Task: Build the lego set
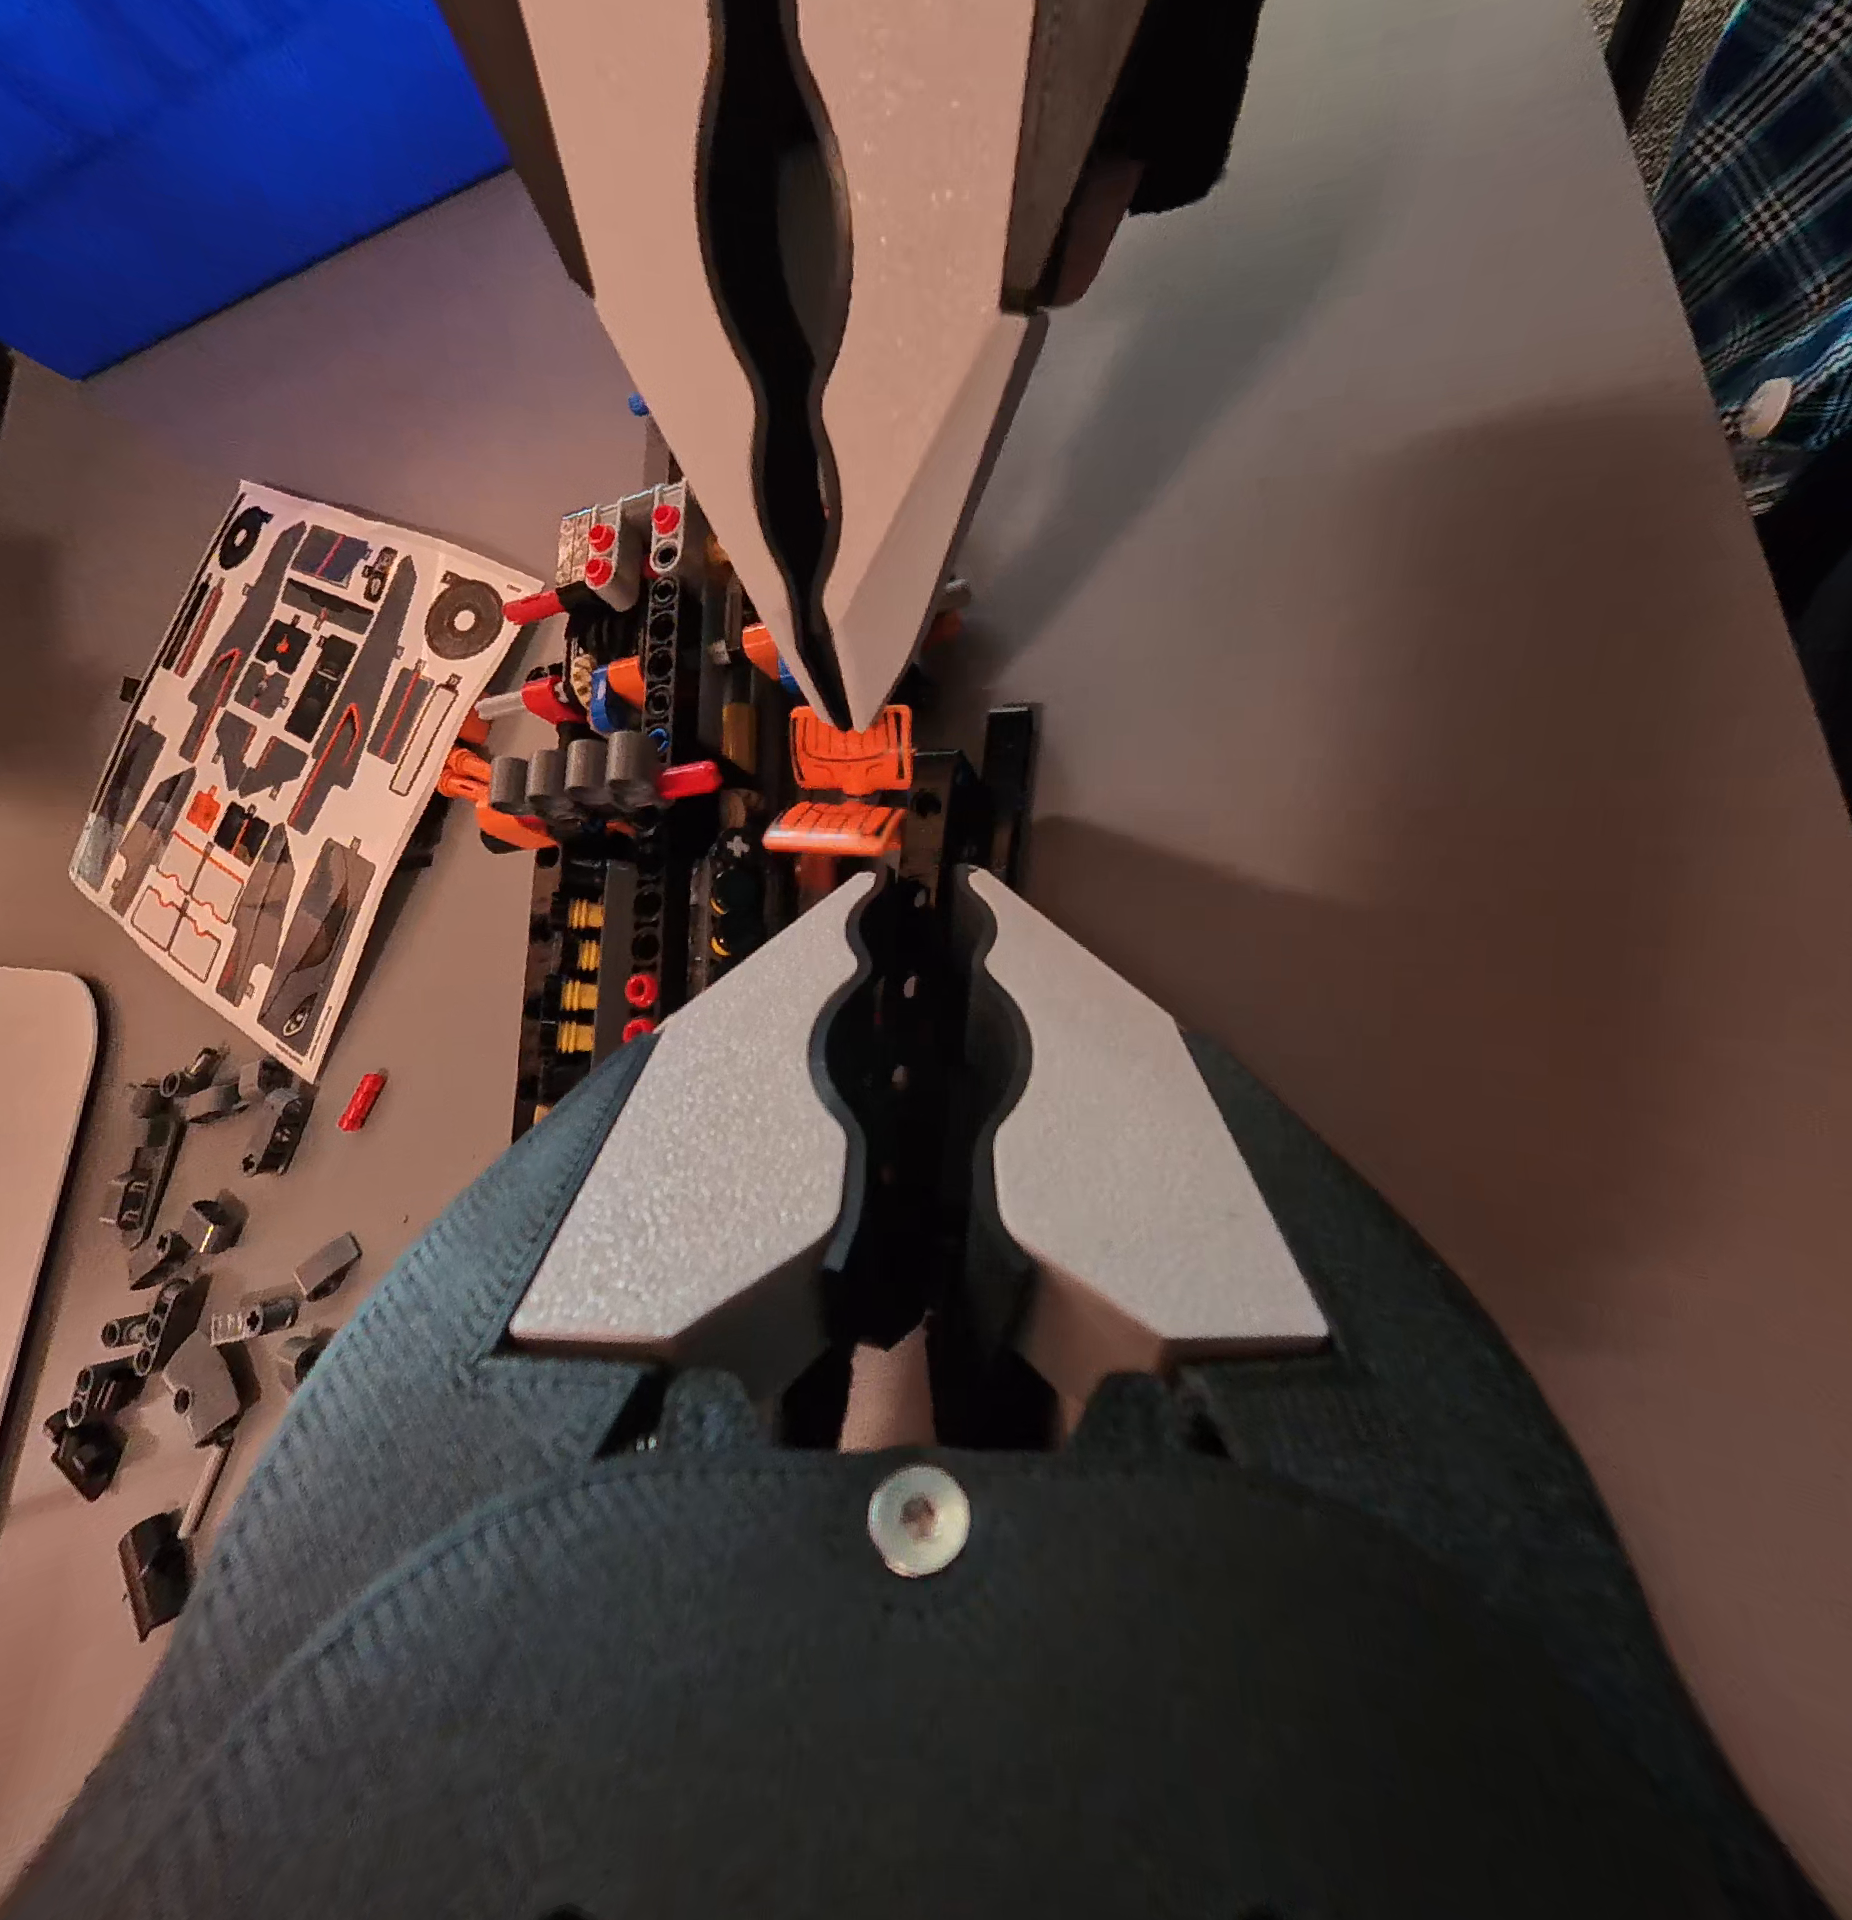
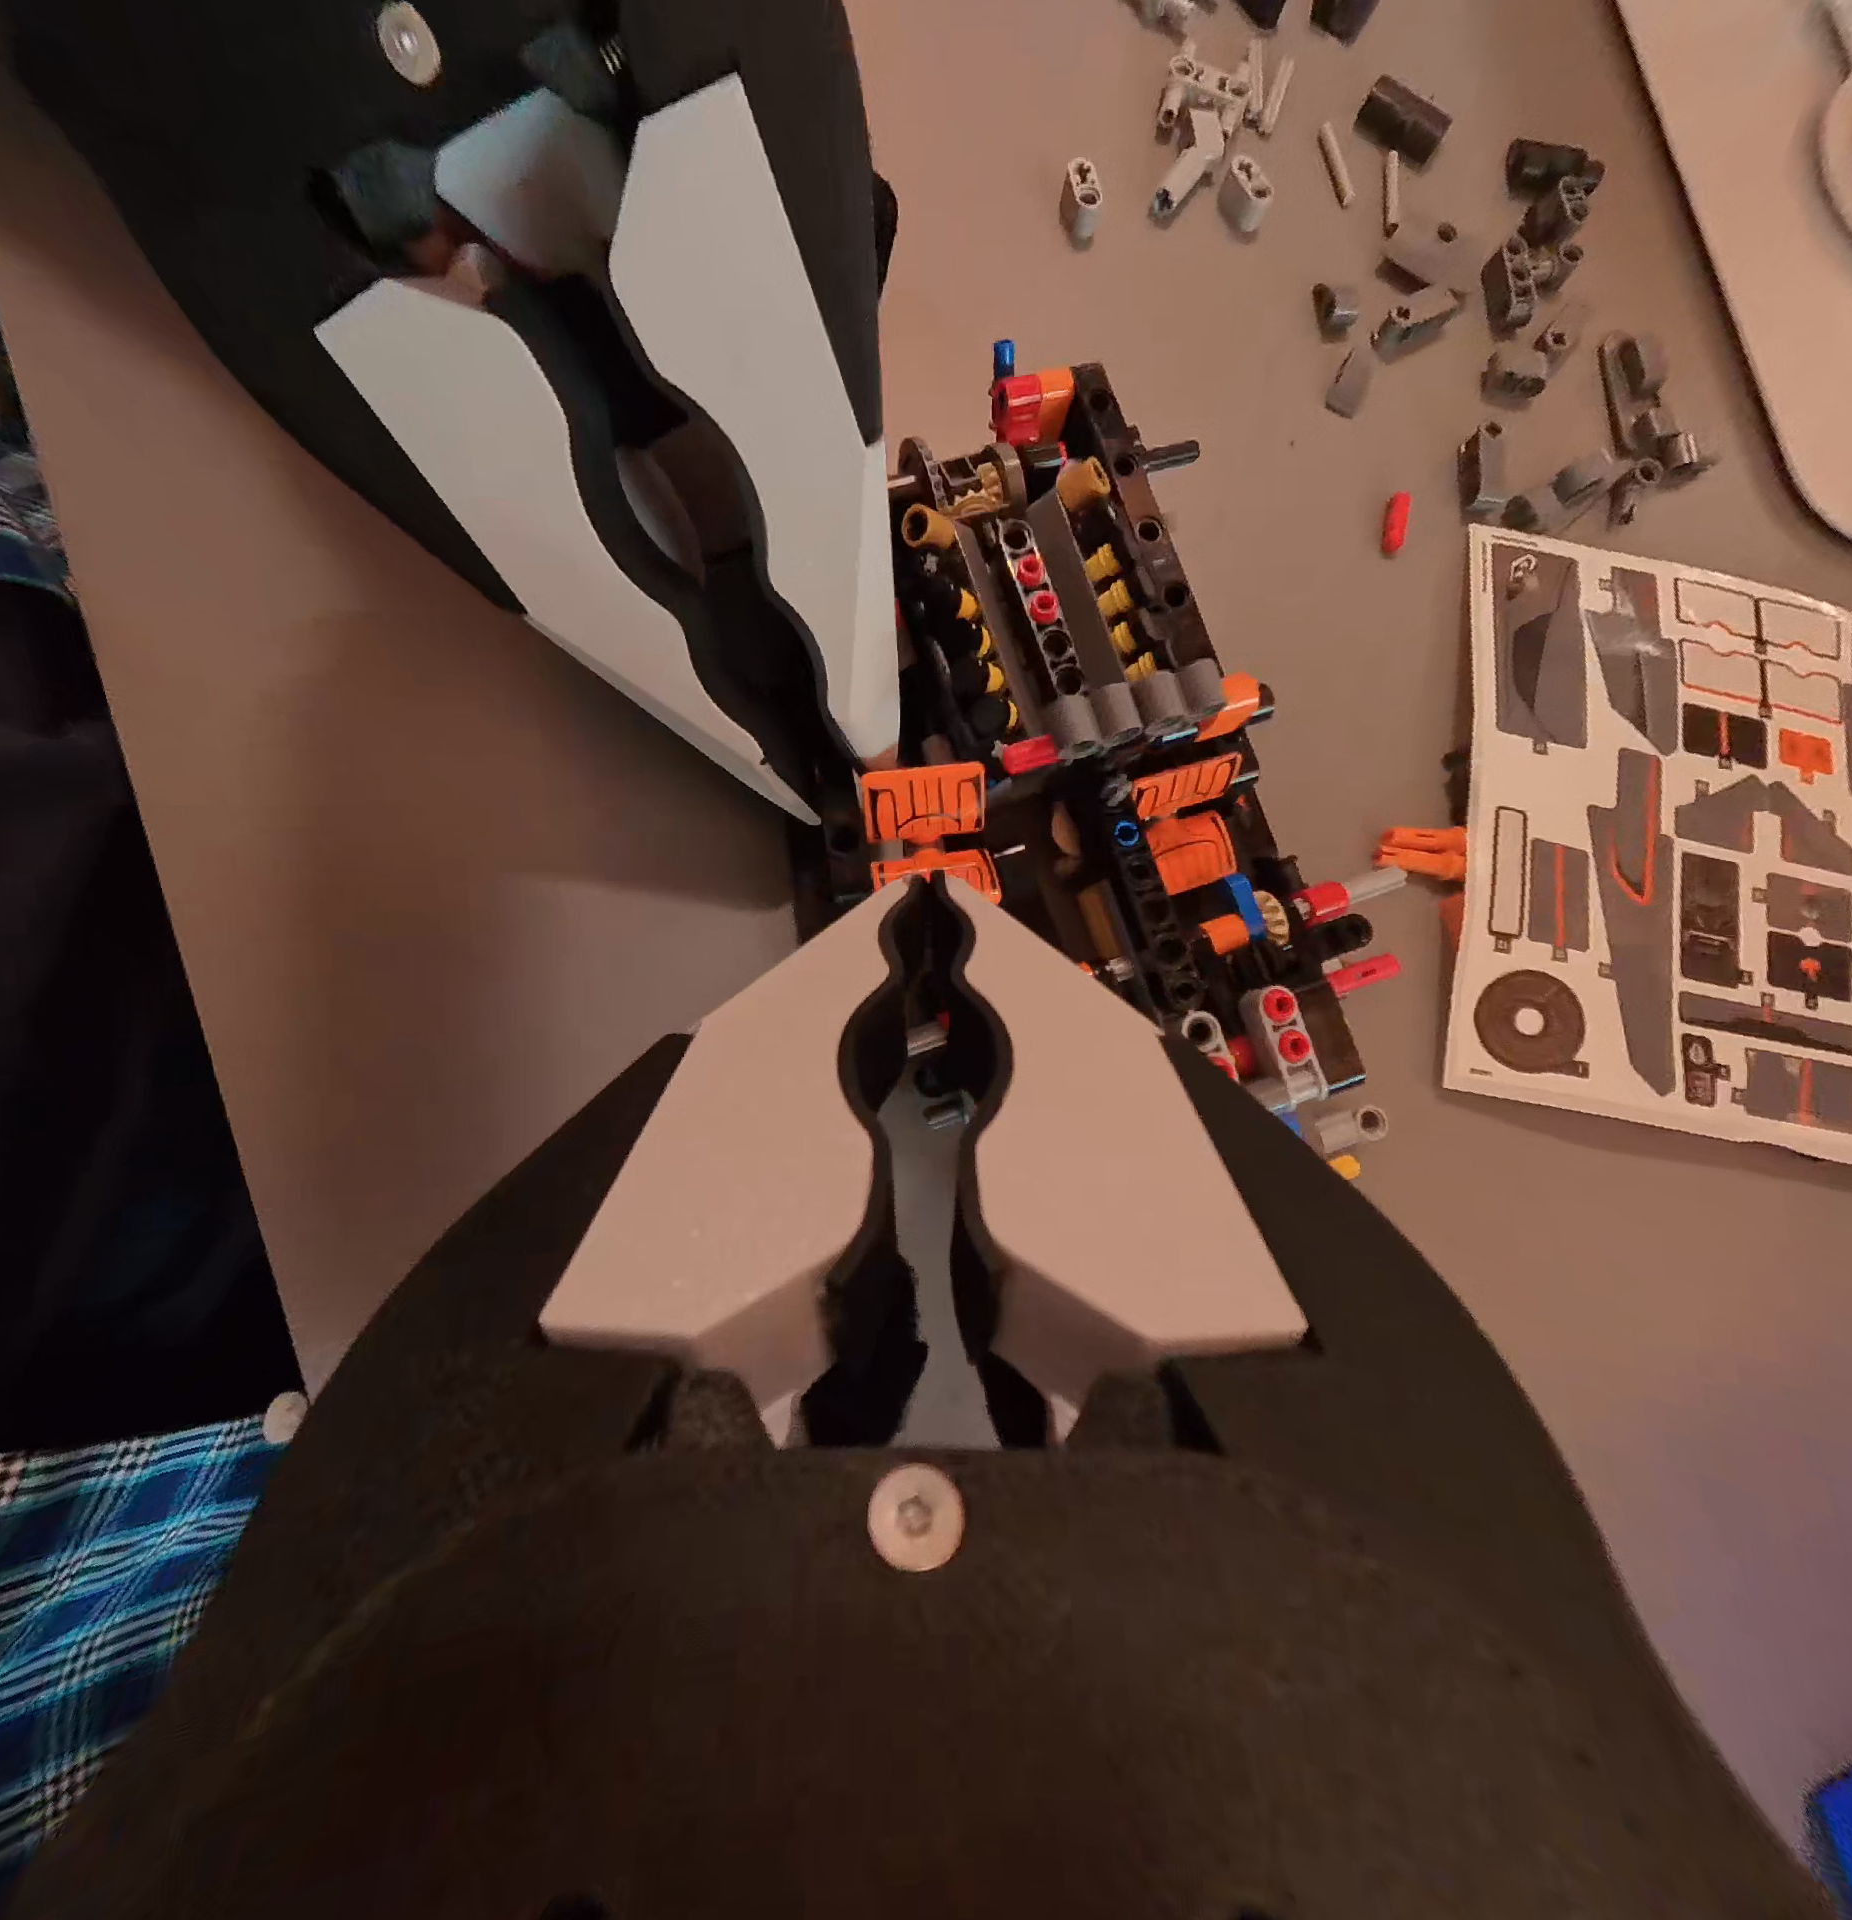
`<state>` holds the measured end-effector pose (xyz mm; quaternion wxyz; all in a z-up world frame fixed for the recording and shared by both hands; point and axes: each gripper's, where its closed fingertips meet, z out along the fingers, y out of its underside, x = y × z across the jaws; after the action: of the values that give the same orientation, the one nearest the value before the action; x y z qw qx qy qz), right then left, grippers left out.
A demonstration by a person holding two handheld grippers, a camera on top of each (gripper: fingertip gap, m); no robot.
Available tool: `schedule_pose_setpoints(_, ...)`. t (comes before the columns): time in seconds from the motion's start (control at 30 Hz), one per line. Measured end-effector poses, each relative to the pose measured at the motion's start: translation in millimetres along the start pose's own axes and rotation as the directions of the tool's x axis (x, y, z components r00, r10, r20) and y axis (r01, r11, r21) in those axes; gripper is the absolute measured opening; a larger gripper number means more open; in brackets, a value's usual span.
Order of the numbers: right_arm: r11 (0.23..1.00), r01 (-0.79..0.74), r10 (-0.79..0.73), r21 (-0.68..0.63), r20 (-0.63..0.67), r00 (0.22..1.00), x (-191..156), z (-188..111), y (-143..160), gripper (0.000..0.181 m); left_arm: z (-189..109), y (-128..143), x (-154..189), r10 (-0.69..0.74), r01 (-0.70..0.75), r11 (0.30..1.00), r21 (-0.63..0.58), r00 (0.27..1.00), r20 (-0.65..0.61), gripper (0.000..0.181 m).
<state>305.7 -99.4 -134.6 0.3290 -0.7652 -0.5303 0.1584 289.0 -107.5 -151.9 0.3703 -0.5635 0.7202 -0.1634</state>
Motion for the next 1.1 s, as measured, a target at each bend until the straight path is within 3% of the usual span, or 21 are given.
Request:
schedule_pose_setpoints(0.2, 0.996, 0.038, -0.041, -0.079, -0.032, 0.999, -6.4, 8.4, 14.8, 0.0, -1.6, 0.0, 0.5, -0.003, 0.003, 1.0, 0.01, 1.0, -0.006, 0.009)
schedule_pose_setpoints(0.4, 0.999, -0.042, 0.042, 0.019, 0.0, 0.999, -0.4, -10.3, -5.1, 0.004, -0.6, 1.1, -0.3, -0.01, 0.01, 1.0, 0.008, 1.0, -0.006, 0.009)
schedule_pose_setpoints(0.67, 0.972, -0.222, 0.219, 0.073, 0.044, 0.975, 1.3, -4.4, -7.4, 0.028, -0.5, 0.5, 0.9, 0.031, -0.031, 1.0, 0.003, 0.999, 0.013, 0.009)
schedule_pose_setpoints(0.87, 0.927, -0.373, 0.37, 0.047, 0.057, 0.927, 1.9, 0.5, -5.8, 0.013, 0.3, 1.5, -0.8, 0.027, -0.026, 0.999, -0.019, 0.999, 0.033, 0.009)
schedule_pose_setpoints(0.97, 0.9, -0.433, 0.427, 0.049, 0.097, 0.899, -3.4, 1.3, -7.8, 0.023, 0.5, 1.4, -0.4, 0.03, -0.029, 0.999, -0.025, 0.999, 0.039, 0.009)
schedule_pose_setpoints(1.1, 0.933, -0.359, 0.358, 0.038, 0.02, 0.933, -4.7, 5.9, -1.5, 0.008, 0.7, 1.2, 0.9, 0.02, -0.02, 1.0, -0.024, 0.999, 0.026, 0.009)
